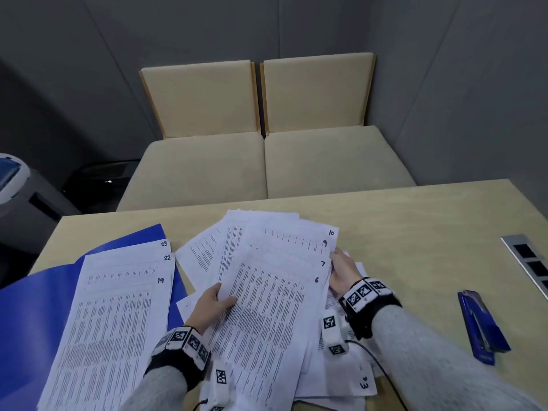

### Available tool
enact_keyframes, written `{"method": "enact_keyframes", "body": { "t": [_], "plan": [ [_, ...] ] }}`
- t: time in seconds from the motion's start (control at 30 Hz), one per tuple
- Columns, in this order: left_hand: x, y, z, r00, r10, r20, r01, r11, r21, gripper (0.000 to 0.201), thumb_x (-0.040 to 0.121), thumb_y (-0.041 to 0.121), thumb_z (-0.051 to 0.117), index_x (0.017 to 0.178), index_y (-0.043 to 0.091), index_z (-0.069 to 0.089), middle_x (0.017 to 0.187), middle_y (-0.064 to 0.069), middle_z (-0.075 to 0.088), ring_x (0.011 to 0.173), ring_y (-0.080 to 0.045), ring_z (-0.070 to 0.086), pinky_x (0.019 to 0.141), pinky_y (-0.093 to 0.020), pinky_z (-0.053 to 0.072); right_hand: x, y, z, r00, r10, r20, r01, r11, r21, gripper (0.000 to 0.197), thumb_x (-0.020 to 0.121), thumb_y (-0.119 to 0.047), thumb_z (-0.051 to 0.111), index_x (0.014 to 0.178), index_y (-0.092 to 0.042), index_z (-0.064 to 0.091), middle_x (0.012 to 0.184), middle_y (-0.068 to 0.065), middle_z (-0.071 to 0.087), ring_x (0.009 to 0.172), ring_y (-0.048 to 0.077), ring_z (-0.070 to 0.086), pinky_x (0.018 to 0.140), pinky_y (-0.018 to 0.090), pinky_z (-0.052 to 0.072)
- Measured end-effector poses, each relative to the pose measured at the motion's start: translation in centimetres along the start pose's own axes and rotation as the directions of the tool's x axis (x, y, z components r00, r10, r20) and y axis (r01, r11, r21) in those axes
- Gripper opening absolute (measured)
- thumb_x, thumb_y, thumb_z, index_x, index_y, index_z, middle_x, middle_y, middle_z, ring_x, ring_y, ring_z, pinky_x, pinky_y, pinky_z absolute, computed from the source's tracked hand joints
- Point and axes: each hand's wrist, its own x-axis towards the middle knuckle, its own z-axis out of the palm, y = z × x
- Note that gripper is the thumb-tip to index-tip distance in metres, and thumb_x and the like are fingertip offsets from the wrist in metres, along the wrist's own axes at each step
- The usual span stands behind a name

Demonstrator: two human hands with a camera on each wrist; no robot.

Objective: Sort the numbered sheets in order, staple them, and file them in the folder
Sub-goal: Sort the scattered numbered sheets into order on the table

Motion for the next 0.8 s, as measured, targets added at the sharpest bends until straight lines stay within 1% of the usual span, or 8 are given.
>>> {"method": "enact_keyframes", "body": {
  "t": [0.13, 0.2, 0.27, 0.33, 0.43, 0.53, 0.67, 0.8],
  "plan": [
    [-0.4, 0.5, 0.5, 0.999, 0.024, -0.022, -0.023, 0.999, 0.039, 0.043, 0.092, 0.021, 0.062, 0.129, 0.011, 0.041, 0.131, -0.004, 0.047, 0.120, -0.024, 0.047, 0.096, -0.030, 0.037, 0.4, 0.2, 0.1, 1.000, 0.008, -0.011, -0.007, 0.998, 0.064, 0.021, 0.095, -0.002, 0.048, 0.105, -0.010, 0.064, 0.089, 0.008, 0.074, 0.086, 0.028, 0.065, 0.086, 0.047, 0.051],
    [-0.2, 0.2, 0.3, 1.000, 0.025, -0.013, -0.024, 0.997, 0.078, 0.043, 0.090, 0.016, 0.063, 0.124, 0.012, 0.038, 0.133, -0.025, 0.049, 0.118, -0.030, 0.050, 0.089, -0.032, 0.041, 0.4, 0.5, 0.2, 1.000, 0.022, 0.002, -0.022, 0.999, 0.024, 0.021, 0.095, -0.006, 0.049, 0.110, -0.013, 0.063, 0.096, 0.009, 0.071, 0.089, 0.028, 0.064, 0.091, 0.049, 0.050],
    [0.2, -0.1, 0.4, 0.999, 0.042, 0.012, -0.043, 0.994, 0.096, 0.050, 0.089, 0.010, 0.062, 0.129, 0.015, 0.033, 0.124, -0.040, 0.049, 0.117, -0.042, 0.052, 0.078, -0.031, 0.043, 0.2, 0.5, 0.0, 1.000, 0.024, -0.018, -0.025, 0.996, -0.091, 0.014, 0.096, -0.015, 0.046, 0.099, -0.017, 0.060, 0.091, 0.005, 0.067, 0.078, 0.022, 0.062, 0.073, 0.040, 0.055],
    [0.1, 0.4, 0.5, 0.997, 0.066, 0.032, -0.072, 0.973, 0.221, 0.053, 0.090, 0.011, 0.060, 0.133, 0.015, 0.031, 0.093, -0.023, 0.061, 0.088, -0.035, 0.061, 0.066, -0.030, 0.043, -0.4, -0.2, -0.9, 0.992, -0.071, -0.100, 0.032, 0.937, -0.348, 0.015, 0.094, -0.026, 0.043, 0.096, -0.016, 0.055, 0.087, 0.001, 0.057, 0.071, 0.017, 0.054, 0.060, 0.029, 0.048],
    [-0.1, 1.8, 0.6, 0.994, 0.102, 0.042, -0.110, 0.915, 0.388, 0.030, 0.092, 0.012, 0.056, 0.113, 0.017, 0.035, 0.076, -0.004, 0.049, 0.070, -0.021, 0.052, 0.069, -0.035, 0.045, -1.0, -1.4, -5.1, 0.892, -0.402, -0.207, 0.034, 0.518, -0.855, 0.030, 0.096, -0.027, 0.047, 0.124, -0.017, 0.049, 0.122, 0.003, 0.050, 0.110, 0.023, 0.051, 0.091, 0.038, 0.045],
    [-0.3, 3.5, 0.6, 0.987, 0.158, 0.037, -0.159, 0.898, 0.410, 0.025, 0.090, 0.004, 0.051, 0.103, 0.018, 0.035, 0.077, -0.002, 0.050, 0.077, -0.023, 0.052, 0.060, -0.027, 0.039, -2.3, -2.9, -10.8, 0.720, -0.619, -0.314, -0.293, 0.140, -0.946, 0.042, 0.088, -0.019, 0.053, 0.128, -0.023, 0.043, 0.137, 0.011, 0.036, 0.127, 0.029, 0.034, 0.105, 0.049, 0.028],
    [0.3, 4.6, 0.7, 0.989, 0.136, 0.063, -0.145, 0.975, 0.169, 0.029, 0.088, -0.001, 0.051, 0.114, 0.011, 0.044, 0.091, -0.019, 0.064, 0.064, -0.026, 0.057, 0.057, -0.036, 0.047, -5.5, -3.6, -17.7, 0.529, -0.537, -0.656, -0.655, 0.233, -0.719, 0.069, 0.076, -0.018, 0.064, 0.137, -0.019, 0.031, 0.145, 0.018, 0.026, 0.136, 0.035, 0.021, 0.110, 0.059, 0.016],
    [-0.5, 6.9, 3.2, 0.995, 0.080, 0.062, -0.073, 0.992, -0.100, 0.038, 0.091, -0.008, 0.048, 0.127, -0.002, 0.038, 0.090, -0.016, 0.060, 0.060, -0.022, 0.051, 0.046, -0.029, 0.041, -7.7, -2.9, -21.9, 0.585, -0.420, -0.694, -0.666, 0.239, -0.706, 0.062, 0.080, -0.016, 0.059, 0.135, -0.012, 0.030, 0.126, 0.020, 0.046, 0.116, 0.037, 0.048, 0.100, 0.052, 0.038]
  ]
}}
